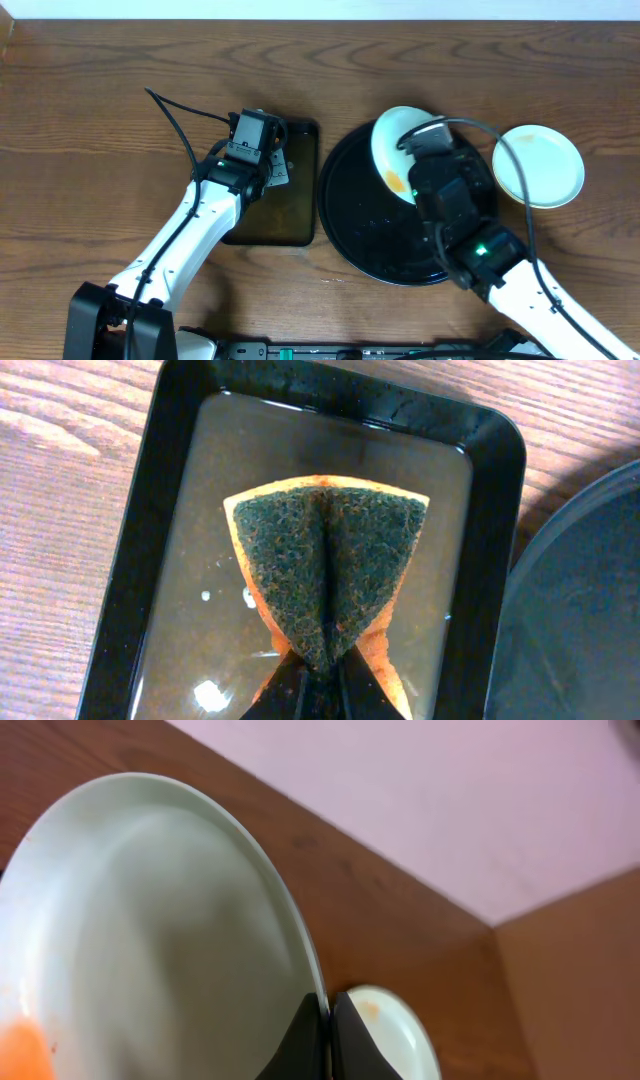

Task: Clean dirty plates on tray and stack at the side
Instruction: 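Lift the plate with the right gripper and stack it on the right pile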

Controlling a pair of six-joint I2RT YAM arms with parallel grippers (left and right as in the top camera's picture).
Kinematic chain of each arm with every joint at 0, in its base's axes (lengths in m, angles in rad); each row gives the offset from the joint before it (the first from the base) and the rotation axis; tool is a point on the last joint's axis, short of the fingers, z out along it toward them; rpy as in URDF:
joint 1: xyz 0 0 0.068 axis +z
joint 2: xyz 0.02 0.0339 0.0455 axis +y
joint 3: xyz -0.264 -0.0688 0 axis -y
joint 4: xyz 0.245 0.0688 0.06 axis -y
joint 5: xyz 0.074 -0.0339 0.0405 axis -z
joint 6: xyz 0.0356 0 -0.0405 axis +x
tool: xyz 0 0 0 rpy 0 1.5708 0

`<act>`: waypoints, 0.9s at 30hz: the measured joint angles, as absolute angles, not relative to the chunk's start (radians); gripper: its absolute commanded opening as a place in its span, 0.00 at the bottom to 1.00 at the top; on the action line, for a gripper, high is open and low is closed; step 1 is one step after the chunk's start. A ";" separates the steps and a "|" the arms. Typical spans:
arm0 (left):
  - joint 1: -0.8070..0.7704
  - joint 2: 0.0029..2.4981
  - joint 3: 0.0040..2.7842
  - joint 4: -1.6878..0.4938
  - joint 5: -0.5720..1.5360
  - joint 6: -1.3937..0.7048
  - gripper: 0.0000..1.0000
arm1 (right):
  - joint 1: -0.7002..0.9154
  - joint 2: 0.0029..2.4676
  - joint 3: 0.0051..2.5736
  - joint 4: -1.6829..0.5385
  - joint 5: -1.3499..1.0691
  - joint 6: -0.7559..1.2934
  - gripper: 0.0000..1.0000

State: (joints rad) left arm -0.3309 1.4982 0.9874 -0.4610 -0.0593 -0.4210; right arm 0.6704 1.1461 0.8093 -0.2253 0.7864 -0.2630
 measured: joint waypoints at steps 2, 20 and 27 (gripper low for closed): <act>-0.331 1.498 0.987 -0.461 -0.059 -0.421 0.08 | 0.714 1.146 0.809 -0.197 0.804 -0.318 0.01; -0.331 1.498 0.987 -0.461 -0.059 -0.421 0.08 | 0.812 1.151 0.809 -0.100 0.958 -0.526 0.01; -0.331 1.498 0.987 -0.461 -0.059 -0.420 0.07 | 0.681 1.159 0.810 -0.221 0.899 -0.286 0.01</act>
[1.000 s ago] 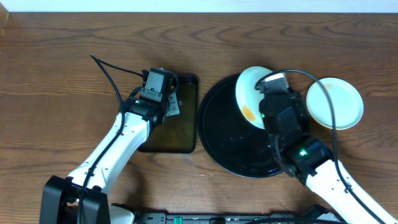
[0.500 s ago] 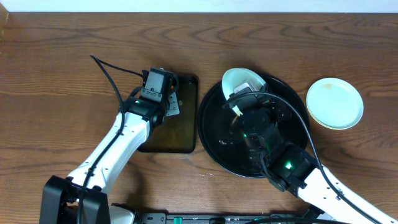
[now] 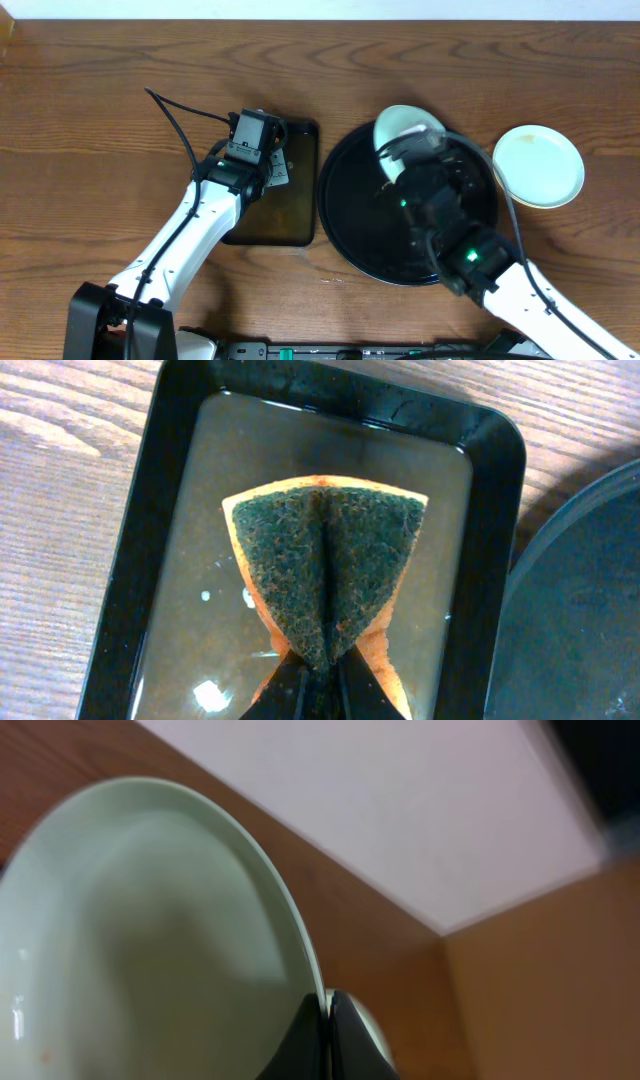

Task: Clean dirty plates on tray and stack at the side
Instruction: 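Lift the plate with the right gripper and stack it on the right pile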

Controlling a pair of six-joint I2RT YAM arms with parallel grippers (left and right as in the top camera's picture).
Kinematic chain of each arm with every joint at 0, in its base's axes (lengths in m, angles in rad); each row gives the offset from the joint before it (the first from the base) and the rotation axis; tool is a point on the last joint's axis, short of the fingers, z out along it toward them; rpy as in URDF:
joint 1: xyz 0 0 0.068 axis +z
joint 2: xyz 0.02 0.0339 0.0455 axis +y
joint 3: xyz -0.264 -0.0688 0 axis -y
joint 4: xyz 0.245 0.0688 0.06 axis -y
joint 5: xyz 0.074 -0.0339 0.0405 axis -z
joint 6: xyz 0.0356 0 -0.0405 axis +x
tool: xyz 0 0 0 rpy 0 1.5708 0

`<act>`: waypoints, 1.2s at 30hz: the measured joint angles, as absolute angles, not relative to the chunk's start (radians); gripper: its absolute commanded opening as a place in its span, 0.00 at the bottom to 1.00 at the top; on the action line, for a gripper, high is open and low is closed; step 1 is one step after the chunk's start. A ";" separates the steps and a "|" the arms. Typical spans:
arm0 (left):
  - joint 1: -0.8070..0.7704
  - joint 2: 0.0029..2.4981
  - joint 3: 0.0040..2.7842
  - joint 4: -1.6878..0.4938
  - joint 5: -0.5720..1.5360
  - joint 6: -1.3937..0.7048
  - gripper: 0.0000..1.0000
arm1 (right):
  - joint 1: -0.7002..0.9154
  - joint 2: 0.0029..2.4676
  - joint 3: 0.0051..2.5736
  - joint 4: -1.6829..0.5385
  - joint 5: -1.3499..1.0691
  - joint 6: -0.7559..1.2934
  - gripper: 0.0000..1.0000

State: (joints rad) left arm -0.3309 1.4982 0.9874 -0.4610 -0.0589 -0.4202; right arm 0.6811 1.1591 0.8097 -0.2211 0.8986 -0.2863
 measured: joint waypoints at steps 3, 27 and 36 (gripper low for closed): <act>-0.331 1.498 0.987 -0.461 -0.059 -0.397 0.08 | 0.569 1.184 0.809 -0.300 0.826 -0.135 0.01; -0.331 1.679 0.986 -0.390 -0.059 -0.228 0.08 | -0.379 1.281 0.809 -0.310 0.278 0.454 0.03; -0.331 1.679 0.986 -0.389 -0.059 -0.228 0.08 | -0.423 1.355 0.809 -0.274 0.185 0.486 0.57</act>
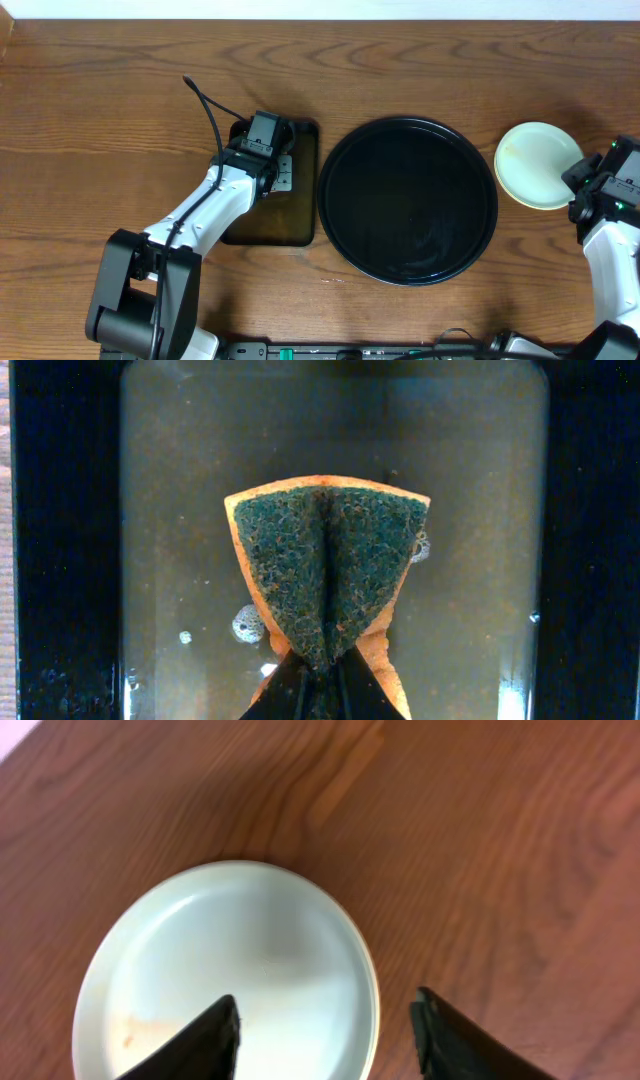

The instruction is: Clean dirty plates on tray and stack at the side

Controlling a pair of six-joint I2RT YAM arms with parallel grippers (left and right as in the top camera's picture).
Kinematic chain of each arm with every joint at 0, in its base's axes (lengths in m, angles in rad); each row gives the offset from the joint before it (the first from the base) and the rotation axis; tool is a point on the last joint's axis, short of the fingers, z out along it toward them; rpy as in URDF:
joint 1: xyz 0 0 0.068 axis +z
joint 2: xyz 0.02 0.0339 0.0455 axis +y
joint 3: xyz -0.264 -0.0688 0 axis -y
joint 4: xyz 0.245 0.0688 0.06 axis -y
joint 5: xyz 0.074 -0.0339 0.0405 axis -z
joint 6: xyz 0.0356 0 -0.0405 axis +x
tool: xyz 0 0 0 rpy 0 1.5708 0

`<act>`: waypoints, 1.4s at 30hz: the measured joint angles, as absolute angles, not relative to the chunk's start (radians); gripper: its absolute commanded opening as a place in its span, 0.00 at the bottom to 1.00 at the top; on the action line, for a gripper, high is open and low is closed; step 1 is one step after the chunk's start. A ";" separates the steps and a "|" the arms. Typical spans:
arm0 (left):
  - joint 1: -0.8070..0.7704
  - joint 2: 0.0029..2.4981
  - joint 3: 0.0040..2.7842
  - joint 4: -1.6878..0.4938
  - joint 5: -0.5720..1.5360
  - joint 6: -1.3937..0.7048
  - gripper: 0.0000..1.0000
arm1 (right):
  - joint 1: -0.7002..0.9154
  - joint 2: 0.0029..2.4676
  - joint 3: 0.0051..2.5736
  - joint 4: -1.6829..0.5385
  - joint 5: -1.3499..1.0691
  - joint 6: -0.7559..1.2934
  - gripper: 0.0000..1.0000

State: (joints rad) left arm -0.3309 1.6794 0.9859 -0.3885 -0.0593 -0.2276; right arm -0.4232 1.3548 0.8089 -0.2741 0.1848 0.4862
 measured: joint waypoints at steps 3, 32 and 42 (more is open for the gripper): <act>-0.331 1.679 0.986 -0.389 -0.059 -0.227 0.08 | -0.423 1.363 0.809 -0.305 0.111 0.487 0.59; -0.327 1.815 0.994 -0.303 0.015 -0.269 0.07 | -0.423 1.368 0.809 -0.488 -0.210 0.381 0.51; -0.312 1.829 0.995 -0.308 0.317 -0.148 0.08 | -0.423 1.368 0.809 -0.490 -0.210 0.374 0.49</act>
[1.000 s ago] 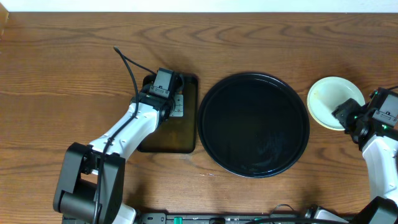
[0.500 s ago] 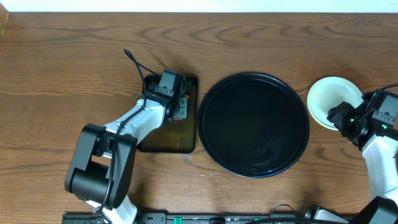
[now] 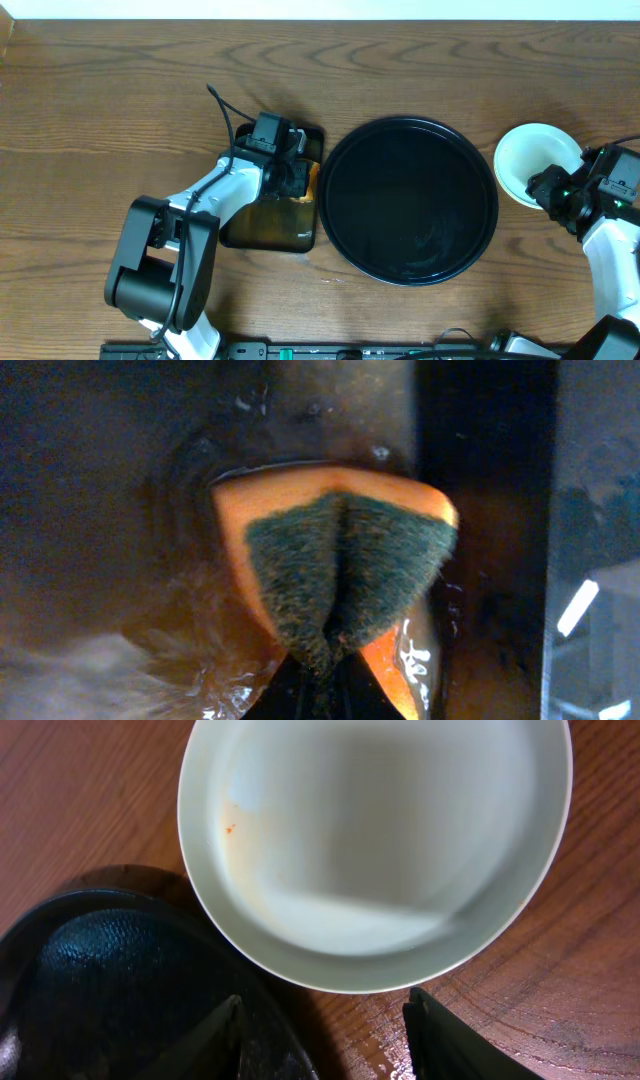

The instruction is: Clean dirty plates on tray and stack at the side

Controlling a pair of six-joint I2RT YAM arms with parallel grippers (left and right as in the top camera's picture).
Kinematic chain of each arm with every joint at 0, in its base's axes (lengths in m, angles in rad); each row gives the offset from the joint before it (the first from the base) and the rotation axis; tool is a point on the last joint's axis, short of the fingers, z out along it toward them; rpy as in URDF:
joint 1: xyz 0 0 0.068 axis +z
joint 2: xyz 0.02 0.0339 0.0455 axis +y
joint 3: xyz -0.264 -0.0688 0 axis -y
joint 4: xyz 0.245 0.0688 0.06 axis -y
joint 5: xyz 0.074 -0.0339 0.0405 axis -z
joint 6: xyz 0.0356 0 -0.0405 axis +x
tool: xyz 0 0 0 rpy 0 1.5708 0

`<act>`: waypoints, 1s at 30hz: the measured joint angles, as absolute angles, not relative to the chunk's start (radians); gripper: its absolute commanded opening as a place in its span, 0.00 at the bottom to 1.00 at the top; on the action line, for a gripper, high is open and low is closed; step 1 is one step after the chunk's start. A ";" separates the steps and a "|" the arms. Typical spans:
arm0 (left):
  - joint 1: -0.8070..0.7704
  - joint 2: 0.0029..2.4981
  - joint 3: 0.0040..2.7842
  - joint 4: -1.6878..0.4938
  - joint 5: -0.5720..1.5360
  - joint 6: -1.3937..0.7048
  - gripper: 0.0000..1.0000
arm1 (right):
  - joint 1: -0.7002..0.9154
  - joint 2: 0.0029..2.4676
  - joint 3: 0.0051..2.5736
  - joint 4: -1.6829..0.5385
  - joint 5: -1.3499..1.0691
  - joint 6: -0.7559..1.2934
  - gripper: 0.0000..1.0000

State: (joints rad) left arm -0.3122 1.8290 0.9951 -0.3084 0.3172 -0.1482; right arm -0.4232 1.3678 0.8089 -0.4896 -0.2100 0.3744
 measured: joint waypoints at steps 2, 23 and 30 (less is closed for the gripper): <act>-0.324 1.825 0.999 -0.324 0.249 -0.202 0.08 | -0.423 1.368 0.809 -0.490 -0.210 0.374 0.49; -0.328 1.821 1.045 -0.415 0.186 -0.235 0.08 | -0.423 1.368 0.809 -0.505 -0.210 0.373 0.48; -0.324 1.698 1.066 -0.554 0.046 -0.236 0.08 | -0.423 1.368 0.809 -0.506 -0.210 0.373 0.47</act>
